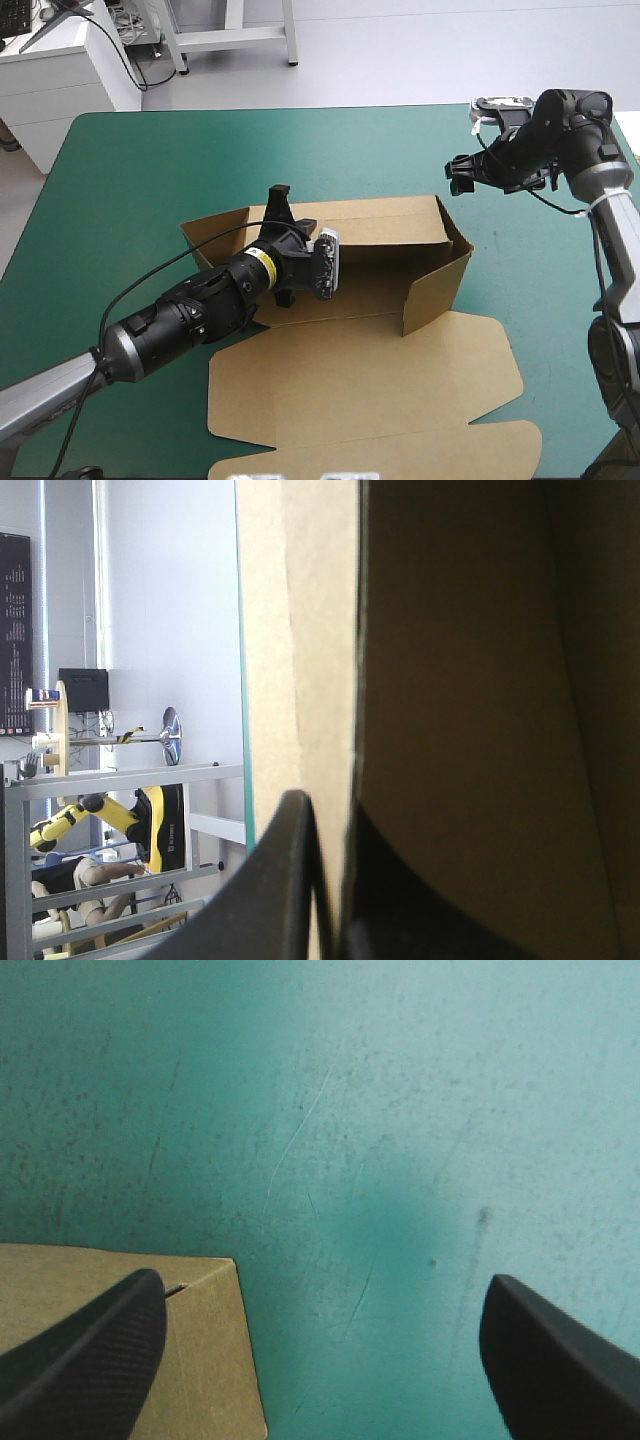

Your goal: Fold the box

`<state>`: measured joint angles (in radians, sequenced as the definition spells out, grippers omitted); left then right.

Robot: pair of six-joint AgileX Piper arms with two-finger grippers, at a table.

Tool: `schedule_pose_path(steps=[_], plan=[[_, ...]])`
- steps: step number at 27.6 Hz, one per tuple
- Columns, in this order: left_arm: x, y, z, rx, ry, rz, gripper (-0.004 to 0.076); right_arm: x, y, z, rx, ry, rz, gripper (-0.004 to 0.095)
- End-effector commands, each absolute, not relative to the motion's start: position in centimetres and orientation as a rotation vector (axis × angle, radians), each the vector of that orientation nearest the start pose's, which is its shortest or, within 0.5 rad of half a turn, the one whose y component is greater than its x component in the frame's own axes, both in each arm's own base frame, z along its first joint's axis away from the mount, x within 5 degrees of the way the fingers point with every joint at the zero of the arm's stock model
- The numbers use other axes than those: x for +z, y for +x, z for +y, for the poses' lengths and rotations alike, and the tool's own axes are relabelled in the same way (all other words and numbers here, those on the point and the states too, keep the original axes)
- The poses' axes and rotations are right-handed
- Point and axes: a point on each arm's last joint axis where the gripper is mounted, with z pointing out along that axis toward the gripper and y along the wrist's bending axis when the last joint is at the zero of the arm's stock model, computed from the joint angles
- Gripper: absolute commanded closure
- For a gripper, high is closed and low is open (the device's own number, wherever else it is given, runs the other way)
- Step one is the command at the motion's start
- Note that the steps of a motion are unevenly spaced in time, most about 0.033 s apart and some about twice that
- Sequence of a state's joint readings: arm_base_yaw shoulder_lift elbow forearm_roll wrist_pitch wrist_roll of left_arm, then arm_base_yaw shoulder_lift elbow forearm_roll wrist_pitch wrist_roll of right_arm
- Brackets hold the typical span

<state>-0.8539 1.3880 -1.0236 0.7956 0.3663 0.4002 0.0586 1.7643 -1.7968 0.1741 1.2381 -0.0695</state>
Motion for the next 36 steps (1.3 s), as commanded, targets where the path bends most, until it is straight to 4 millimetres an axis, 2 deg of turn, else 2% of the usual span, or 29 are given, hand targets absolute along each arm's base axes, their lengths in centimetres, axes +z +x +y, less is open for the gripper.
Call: schedule_pose_path(steps=[1,5,10,19,28,31,36], plan=[[31.5,21.7,-21.8,0.422,1.693,1.312,0.0732,38.1,36.2,3.6,0.266,-0.150,2.629,0.0137],[31.5,21.7,-21.8,0.422,1.693,1.312,0.0732,37.9,35.0,3.8,0.296,-0.158,2.613,0.0141],[31.5,21.7,-21.8,0.425,1.694,1.310,0.0732,36.6,33.4,3.6,0.280,-0.174,2.647,0.0143],[31.5,21.7,-21.8,0.425,1.694,1.310,0.0732,35.5,29.9,3.7,0.311,-0.200,2.529,0.0143],[31.5,21.7,-21.8,0.425,1.694,1.310,0.0732,33.4,25.5,4.1,0.347,-0.349,2.363,0.0145],[31.5,21.7,-21.8,0.425,1.694,1.310,0.0732,32.8,24.3,4.1,0.336,-0.400,2.360,0.0145],[31.5,21.7,-21.8,0.427,1.696,1.307,0.0732,32.4,23.5,4.5,0.400,-0.453,2.419,0.0168]])
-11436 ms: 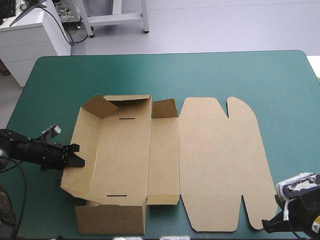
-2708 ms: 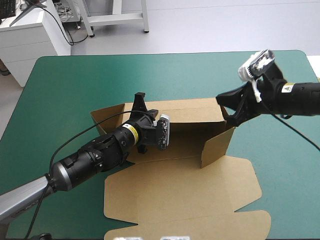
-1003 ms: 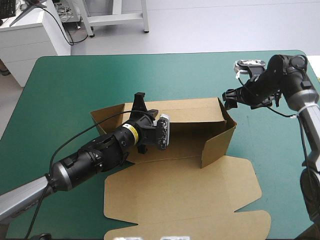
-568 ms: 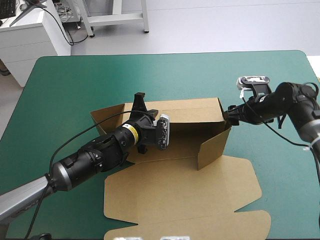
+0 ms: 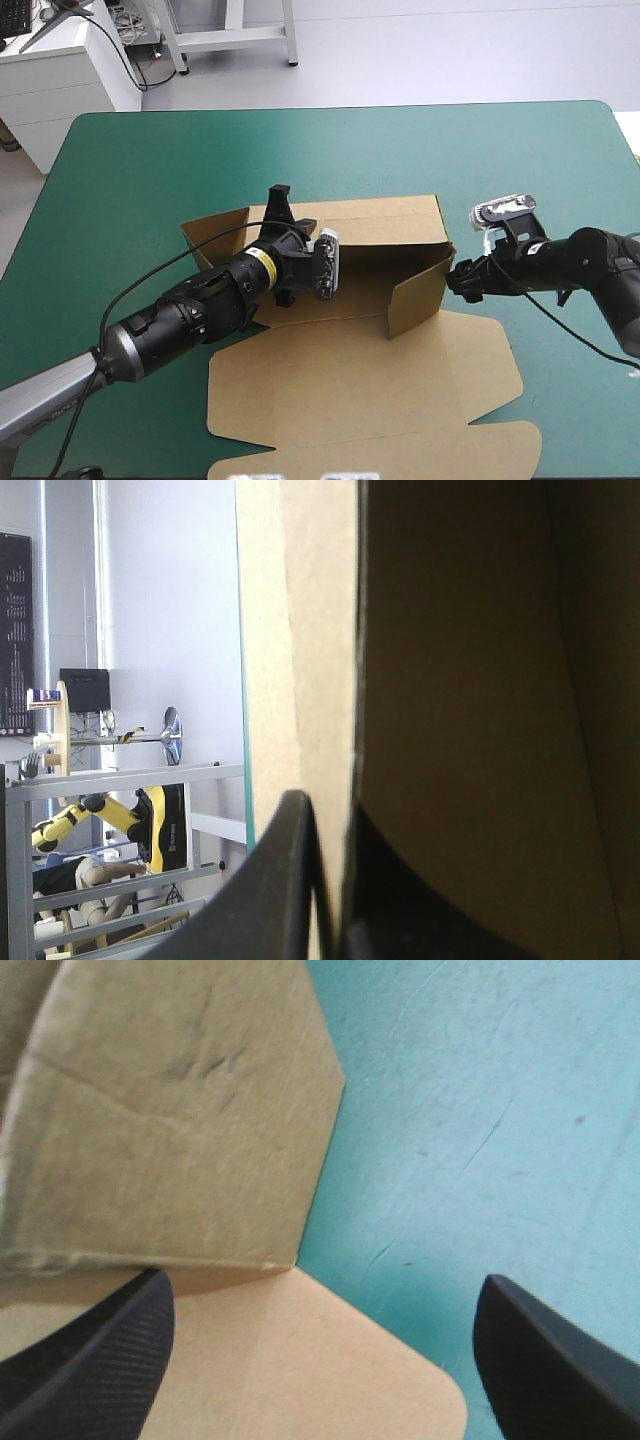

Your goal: Fold the box

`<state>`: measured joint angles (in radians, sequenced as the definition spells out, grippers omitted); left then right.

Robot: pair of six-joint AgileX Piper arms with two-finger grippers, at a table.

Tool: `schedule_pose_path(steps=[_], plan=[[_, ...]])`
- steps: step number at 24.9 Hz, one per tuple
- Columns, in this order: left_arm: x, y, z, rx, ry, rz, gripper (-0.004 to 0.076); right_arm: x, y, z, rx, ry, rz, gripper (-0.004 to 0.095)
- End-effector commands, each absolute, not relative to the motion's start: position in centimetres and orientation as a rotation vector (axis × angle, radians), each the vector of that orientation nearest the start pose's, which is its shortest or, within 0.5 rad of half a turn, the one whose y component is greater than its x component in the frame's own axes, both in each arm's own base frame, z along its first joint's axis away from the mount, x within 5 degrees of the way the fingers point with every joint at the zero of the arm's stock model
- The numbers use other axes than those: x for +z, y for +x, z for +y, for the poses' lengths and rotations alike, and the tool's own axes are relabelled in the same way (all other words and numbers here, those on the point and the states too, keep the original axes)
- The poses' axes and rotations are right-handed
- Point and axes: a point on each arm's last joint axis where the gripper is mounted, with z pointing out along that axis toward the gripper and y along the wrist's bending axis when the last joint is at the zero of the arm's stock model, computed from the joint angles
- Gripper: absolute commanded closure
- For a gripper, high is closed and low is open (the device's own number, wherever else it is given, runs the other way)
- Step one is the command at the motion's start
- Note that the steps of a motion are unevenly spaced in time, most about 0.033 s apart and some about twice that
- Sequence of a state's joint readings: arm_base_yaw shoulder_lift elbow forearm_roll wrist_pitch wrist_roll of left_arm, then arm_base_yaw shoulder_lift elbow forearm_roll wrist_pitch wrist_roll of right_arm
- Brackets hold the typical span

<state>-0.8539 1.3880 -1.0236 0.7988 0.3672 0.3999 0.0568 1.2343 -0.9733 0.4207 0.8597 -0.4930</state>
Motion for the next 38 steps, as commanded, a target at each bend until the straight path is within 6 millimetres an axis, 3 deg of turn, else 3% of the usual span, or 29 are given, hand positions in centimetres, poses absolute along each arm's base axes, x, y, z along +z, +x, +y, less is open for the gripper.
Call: schedule_pose_path(steps=[1,13,20,30,35,38], plan=[[31.5,21.7,-21.8,0.427,1.696,1.307,0.0732,32.4,23.4,4.6,0.417,-0.471,2.420,0.0168],[31.5,21.7,-21.8,0.427,1.696,1.307,0.0732,33.1,24.3,6.8,0.641,-0.677,2.171,0.0174],[31.6,21.7,-21.9,0.417,1.691,1.294,0.0732,32.4,24.3,6.7,0.575,-0.748,2.134,0.0305],[31.6,21.6,-21.9,0.406,1.688,1.301,0.0732,30.3,24.8,8.3,0.344,-0.754,2.072,0.0332],[31.5,21.5,-22.0,0.391,1.683,1.316,0.0732,30.4,24.7,9.0,0.336,-0.777,2.045,0.0521],[31.4,21.4,-22.1,0.381,1.686,1.327,0.0732,30.3,24.5,9.1,0.357,-0.789,2.055,0.0744]])
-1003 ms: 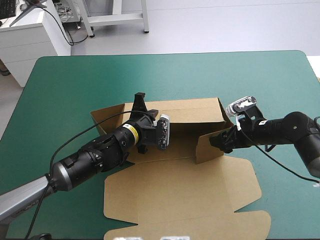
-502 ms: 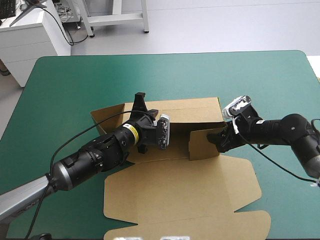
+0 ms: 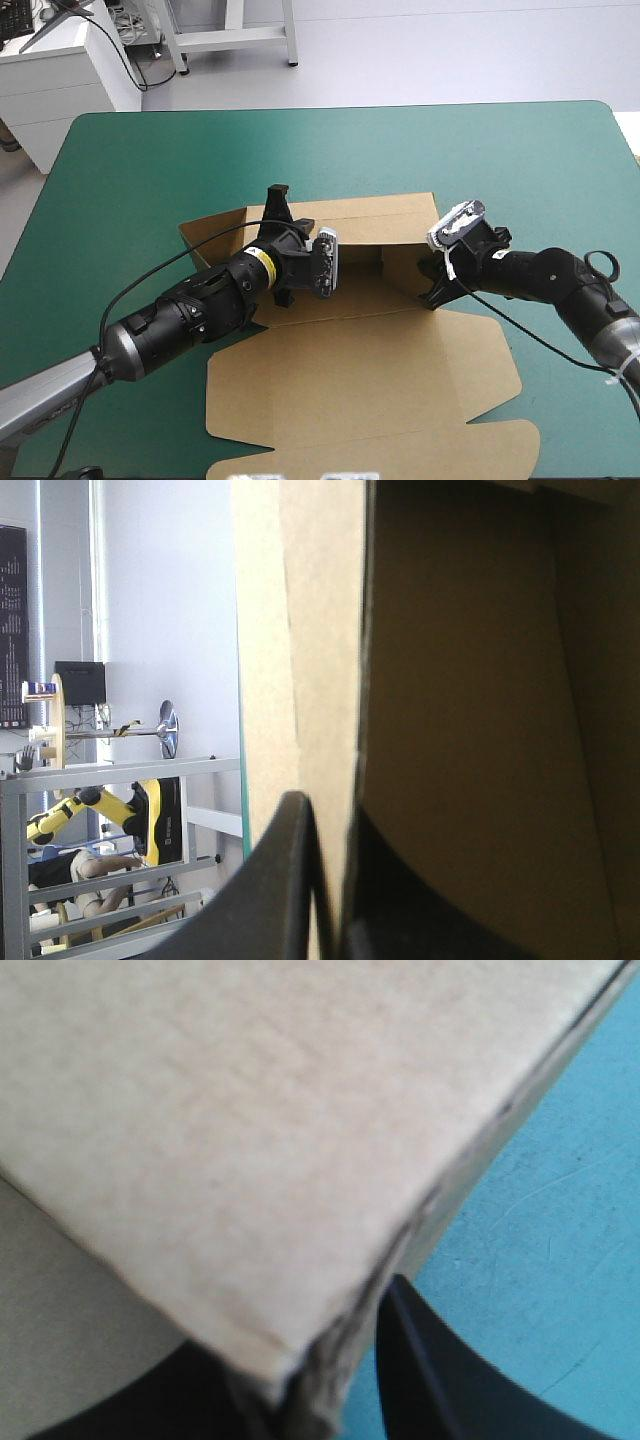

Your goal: Fold the box

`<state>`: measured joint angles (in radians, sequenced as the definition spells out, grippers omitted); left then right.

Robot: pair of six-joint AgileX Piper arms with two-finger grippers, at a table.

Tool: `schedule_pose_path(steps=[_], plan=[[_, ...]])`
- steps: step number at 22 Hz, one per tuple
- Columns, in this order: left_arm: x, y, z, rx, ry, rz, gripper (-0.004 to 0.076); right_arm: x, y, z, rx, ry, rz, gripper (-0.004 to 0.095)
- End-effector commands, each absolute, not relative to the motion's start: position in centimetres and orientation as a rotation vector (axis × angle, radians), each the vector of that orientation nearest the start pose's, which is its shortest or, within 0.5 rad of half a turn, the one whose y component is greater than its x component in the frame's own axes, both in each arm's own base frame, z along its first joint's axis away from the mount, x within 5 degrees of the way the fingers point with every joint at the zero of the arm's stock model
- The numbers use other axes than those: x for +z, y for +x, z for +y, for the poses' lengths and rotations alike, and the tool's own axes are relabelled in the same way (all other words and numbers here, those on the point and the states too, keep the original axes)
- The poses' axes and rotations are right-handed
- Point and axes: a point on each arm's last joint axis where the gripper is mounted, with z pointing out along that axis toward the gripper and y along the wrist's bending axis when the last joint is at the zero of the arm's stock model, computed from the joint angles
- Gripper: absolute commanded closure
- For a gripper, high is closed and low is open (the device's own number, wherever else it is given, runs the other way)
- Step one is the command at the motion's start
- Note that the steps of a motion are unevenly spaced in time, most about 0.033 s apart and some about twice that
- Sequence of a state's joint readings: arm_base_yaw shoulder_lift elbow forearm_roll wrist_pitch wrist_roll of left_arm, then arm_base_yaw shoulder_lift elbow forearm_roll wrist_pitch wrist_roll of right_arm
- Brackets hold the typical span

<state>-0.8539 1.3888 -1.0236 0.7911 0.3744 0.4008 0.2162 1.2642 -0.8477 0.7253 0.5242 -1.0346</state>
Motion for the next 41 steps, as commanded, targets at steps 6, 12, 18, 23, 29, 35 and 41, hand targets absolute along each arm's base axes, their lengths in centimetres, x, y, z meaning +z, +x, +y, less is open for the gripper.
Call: schedule_pose_path(steps=[6,12,18,23,29,35,41], plan=[[31.6,20.6,-23.0,0.350,1.702,1.273,0.0730,30.0,23.9,9.5,0.423,-0.859,2.090,0.0925],[34.6,18.2,-25.4,0.256,1.646,1.227,0.0402,30.8,25.4,8.3,0.276,-0.617,2.047,0.0915],[38.6,14.7,-27.1,0.229,1.630,1.262,0.0253,30.9,26.1,6.8,0.138,-0.426,2.082,0.0916],[40.0,10.3,-27.9,0.240,1.731,1.261,0.0397,30.4,25.8,6.7,0.123,-0.455,2.143,0.0926],[43.3,9.1,-26.9,0.228,1.723,1.351,0.0705,29.9,25.3,6.8,0.136,-0.481,2.213,0.0927],[47.1,14.7,-21.9,0.138,1.543,1.705,0.0706,29.9,25.3,6.8,0.153,-0.461,2.218,0.0927],[50.0,18.5,-15.1,0.059,1.135,1.911,0.0714,29.9,25.3,6.9,0.169,-0.439,2.222,0.0927]])
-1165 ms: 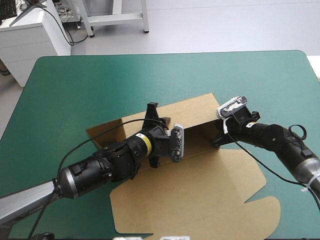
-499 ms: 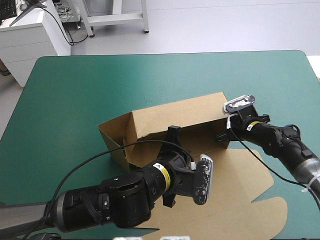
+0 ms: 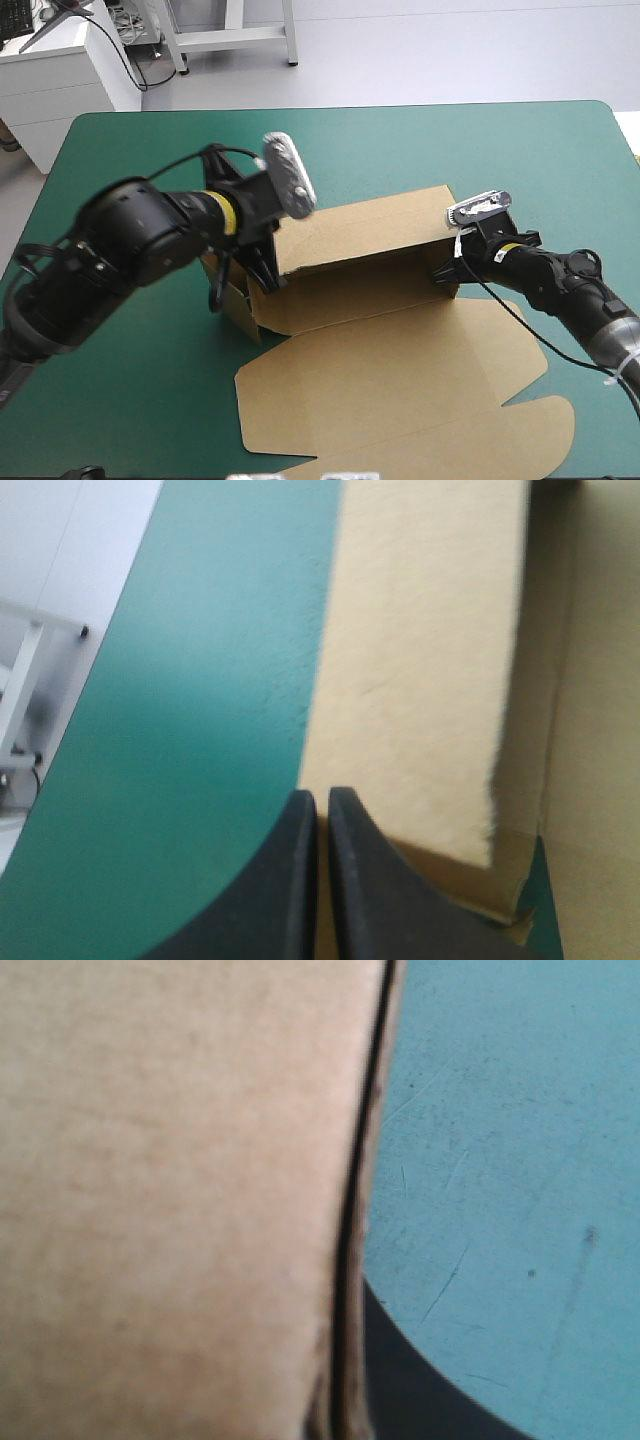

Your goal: Fold the box

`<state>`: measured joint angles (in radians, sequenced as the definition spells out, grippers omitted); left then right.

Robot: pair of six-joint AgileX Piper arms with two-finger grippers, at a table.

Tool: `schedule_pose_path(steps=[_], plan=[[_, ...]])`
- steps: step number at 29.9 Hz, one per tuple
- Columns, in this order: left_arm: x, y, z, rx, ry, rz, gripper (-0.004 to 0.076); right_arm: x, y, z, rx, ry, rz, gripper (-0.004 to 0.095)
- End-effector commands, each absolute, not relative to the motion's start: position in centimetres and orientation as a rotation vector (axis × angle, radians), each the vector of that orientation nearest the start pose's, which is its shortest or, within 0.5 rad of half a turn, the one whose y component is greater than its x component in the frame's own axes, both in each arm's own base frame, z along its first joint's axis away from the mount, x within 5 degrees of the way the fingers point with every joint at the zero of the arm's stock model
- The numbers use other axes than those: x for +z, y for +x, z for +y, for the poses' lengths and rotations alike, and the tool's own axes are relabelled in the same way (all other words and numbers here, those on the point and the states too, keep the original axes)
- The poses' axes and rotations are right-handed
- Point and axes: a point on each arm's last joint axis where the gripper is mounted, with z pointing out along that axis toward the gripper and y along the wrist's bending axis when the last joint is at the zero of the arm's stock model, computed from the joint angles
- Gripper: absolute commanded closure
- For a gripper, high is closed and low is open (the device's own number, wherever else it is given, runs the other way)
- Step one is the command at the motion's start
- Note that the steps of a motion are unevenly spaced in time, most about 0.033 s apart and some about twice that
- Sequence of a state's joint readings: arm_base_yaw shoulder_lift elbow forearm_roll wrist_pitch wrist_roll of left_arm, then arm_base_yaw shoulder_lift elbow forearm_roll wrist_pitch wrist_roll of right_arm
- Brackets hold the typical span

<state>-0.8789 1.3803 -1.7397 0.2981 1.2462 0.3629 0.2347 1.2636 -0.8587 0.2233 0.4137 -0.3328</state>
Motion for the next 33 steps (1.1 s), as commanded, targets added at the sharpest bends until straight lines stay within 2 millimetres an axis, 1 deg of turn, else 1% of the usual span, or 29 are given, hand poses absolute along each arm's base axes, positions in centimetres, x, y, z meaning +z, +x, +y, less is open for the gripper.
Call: schedule_pose_path(steps=[1,3,5,8,11,14,19,22,24,28,30,33], plan=[[50.2,19.0,-13.9,0.059,1.054,1.945,0.0715,29.9,25.3,6.9,0.172,-0.435,2.222,0.0927],[50.7,19.6,-11.4,0.047,0.873,2.015,0.0715,29.9,25.3,6.9,0.176,-0.427,2.224,0.0927],[51.0,19.8,-9.4,0.026,0.741,2.062,0.0715,29.9,25.3,6.9,0.176,-0.427,2.224,0.0927],[50.9,19.6,-7.1,-0.003,0.618,2.092,0.0715,29.9,25.3,6.9,0.176,-0.427,2.224,0.0927],[50.2,19.1,-5.3,-0.013,0.518,2.111,0.0715,29.9,25.3,6.9,0.176,-0.427,2.224,0.0927],[48.2,18.5,-4.1,-0.018,0.398,2.154,0.0715,29.9,25.3,6.9,0.183,-0.411,2.226,0.0927],[44.4,15.9,-3.3,-0.029,0.365,2.163,0.0716,30.3,25.2,6.8,0.190,-0.391,2.208,0.0927],[42.3,14.3,-3.0,-0.054,0.324,2.137,0.0716,31.7,24.6,6.7,0.192,-0.388,2.162,0.0927],[41.4,13.5,-2.8,-0.061,0.319,2.109,0.0716,32.7,24.2,6.7,0.201,-0.399,2.161,0.0927],[40.4,11.9,-2.7,-0.091,0.310,2.075,0.0716,34.7,23.5,6.9,0.238,-0.438,2.245,0.0927],[40.5,11.5,-2.6,-0.092,0.309,2.067,0.0716,35.7,23.5,7.0,0.264,-0.437,2.294,0.0927],[40.6,11.3,-2.5,-0.090,0.312,2.059,0.0716,36.5,23.7,7.2,0.279,-0.433,2.390,0.0925]])
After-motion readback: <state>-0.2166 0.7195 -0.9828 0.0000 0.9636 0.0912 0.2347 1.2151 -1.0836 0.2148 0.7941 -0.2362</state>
